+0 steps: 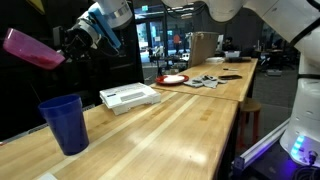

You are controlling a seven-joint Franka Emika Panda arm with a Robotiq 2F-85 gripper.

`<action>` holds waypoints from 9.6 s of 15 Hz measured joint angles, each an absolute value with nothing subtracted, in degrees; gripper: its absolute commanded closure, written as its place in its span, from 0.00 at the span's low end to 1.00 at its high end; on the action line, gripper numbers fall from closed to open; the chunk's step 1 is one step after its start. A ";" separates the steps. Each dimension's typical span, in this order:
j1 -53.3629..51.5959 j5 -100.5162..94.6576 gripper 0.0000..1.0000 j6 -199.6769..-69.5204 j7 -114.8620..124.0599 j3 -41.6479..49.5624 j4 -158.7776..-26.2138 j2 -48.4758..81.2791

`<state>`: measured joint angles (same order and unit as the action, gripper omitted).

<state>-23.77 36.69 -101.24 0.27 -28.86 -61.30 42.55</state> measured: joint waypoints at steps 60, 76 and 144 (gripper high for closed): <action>-21.32 63.20 0.99 -94.74 35.61 -19.84 -121.01 -1.21; -16.35 46.92 0.99 -90.42 51.91 -17.66 -125.17 -3.13; -16.60 22.72 0.00 -98.13 104.05 -13.39 -124.15 11.70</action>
<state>-16.60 22.72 -98.13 104.05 -13.39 -124.15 11.70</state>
